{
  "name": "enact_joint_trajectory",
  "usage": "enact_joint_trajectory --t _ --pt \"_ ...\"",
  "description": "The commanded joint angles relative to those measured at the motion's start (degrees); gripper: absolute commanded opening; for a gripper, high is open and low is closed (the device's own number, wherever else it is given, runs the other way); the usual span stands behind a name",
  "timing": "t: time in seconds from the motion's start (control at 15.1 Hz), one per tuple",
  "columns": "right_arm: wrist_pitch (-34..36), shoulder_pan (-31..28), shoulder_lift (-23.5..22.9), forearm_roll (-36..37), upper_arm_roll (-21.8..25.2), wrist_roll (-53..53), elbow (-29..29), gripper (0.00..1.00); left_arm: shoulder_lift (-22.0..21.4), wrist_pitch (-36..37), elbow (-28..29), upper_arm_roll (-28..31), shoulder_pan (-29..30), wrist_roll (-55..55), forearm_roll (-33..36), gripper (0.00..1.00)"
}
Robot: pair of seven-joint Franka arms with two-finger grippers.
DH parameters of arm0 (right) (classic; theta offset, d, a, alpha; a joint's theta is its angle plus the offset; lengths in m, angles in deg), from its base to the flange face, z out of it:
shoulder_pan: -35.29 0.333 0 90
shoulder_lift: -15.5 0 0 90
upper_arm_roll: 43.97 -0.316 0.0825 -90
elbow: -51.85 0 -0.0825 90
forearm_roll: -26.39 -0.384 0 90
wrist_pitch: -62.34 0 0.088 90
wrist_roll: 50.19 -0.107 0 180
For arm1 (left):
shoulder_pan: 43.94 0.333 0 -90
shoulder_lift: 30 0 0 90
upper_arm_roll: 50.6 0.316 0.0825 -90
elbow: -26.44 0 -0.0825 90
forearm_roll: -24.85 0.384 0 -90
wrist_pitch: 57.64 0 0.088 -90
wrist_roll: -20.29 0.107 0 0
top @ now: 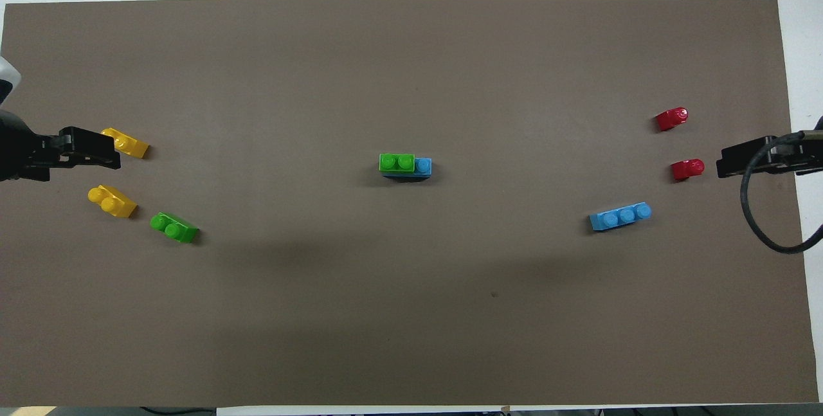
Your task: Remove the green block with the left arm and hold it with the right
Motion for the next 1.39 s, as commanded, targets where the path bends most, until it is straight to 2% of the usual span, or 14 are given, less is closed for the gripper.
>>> enact_joint_trajectory --t 0.0,0.8,1.06,1.19,1.33 --pt "0.51 -0.51 1.34 0.23 -0.12 1.05 -1.48 1.0 -1.17 -0.36 0.9 0.32 -0.41 -0.18 -0.73 1.0" --pt "-0.28 -1.04 1.25 -0.04 0.14 -1.05 -1.4 1.0 -1.26 -0.28 0.81 0.32 -0.41 -0.26 -0.73 1.0" --pt "-0.64 -0.51 1.42 -0.04 0.05 -19.91 -2.18 0.99 -1.35 -0.27 0.9 0.14 -0.5 -0.7 -0.73 1.0" --pt "-3.43 -0.16 2.13 -0.47 -0.03 -31.76 -3.85 0.97 -1.44 -0.19 1.25 0.14 -0.59 -0.88 -0.73 1.0" --pt "-4.41 -0.25 2.13 -5.8 0.05 -44.94 -4.3 0.95 -1.44 -0.19 1.52 0.14 -0.5 -0.97 -0.82 1.0"
